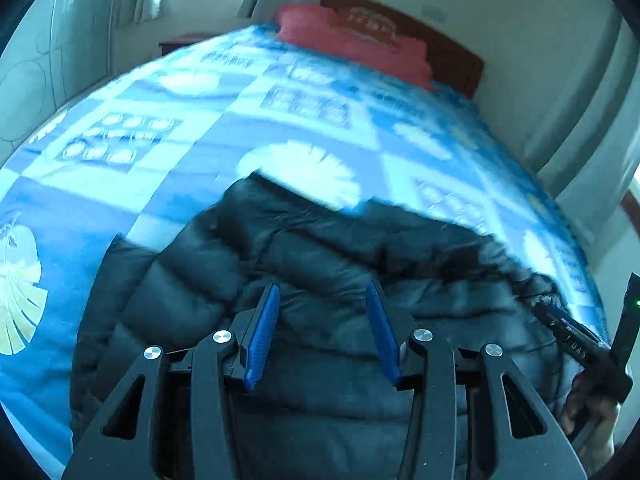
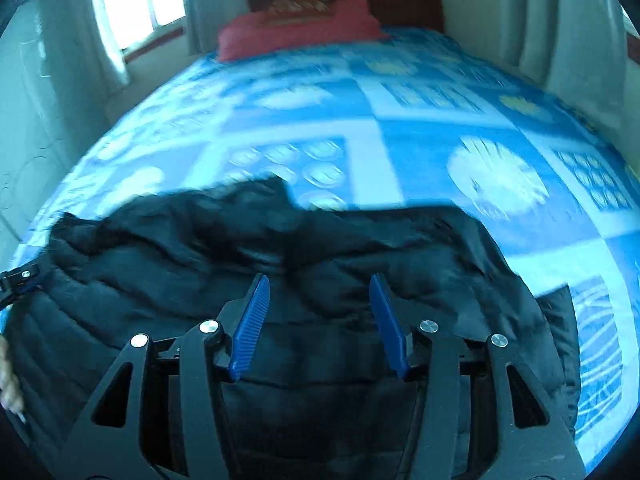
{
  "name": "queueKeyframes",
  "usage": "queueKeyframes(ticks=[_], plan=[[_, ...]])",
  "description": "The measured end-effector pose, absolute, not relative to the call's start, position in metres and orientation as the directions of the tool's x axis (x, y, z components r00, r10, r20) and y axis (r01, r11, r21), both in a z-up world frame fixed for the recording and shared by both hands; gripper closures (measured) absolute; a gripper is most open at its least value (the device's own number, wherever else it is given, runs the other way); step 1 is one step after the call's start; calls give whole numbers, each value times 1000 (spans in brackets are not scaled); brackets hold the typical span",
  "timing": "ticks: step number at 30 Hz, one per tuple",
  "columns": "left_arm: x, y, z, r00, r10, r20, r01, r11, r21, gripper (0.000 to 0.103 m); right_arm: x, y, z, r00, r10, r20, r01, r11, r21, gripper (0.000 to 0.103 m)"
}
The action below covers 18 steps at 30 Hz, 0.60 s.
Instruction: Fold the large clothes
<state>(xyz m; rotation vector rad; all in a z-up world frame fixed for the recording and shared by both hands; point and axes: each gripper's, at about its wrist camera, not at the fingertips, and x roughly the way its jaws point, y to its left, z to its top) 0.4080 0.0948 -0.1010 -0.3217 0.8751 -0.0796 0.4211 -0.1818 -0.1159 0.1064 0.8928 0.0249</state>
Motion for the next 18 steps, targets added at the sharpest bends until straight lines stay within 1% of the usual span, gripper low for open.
queueKeyframes(ticks=[2,4,7,9,10,12,14,16,18], plan=[[409,95,-109,642,-200,-740,-55,951,-305,57,422,-184,-130,638,80,-766,18,993,118,51],[412,87,-122,639,-182,-747,-47,960,-274,57,424,-184,-138,647,77,-759,25,992,122,51],[418,75,-127,630,-124,-767,-48,979,-198,57,424,-182,-139,649,59,-759,29,994,102,51],[414,74,-118,623,-103,-776,-43,985,-165,57,421,-181,-127,643,38,-765,35,996,78,52],[408,76,-111,630,-98,-771,-49,985,-165,57,416,-178,-120,650,26,-760,39,997,68,53],[391,84,-96,659,-131,-741,-53,974,-219,58,403,-170,-104,676,70,-734,7,995,101,53],[382,85,-90,671,-148,-727,-44,970,-239,57,393,-152,-97,678,119,-725,-53,992,114,53],[379,81,-94,666,-145,-732,-28,975,-218,57,390,-134,-103,655,155,-740,-98,988,120,53],[383,74,-108,639,-128,-759,-13,984,-177,57,394,-119,-119,619,121,-776,-105,992,71,53]])
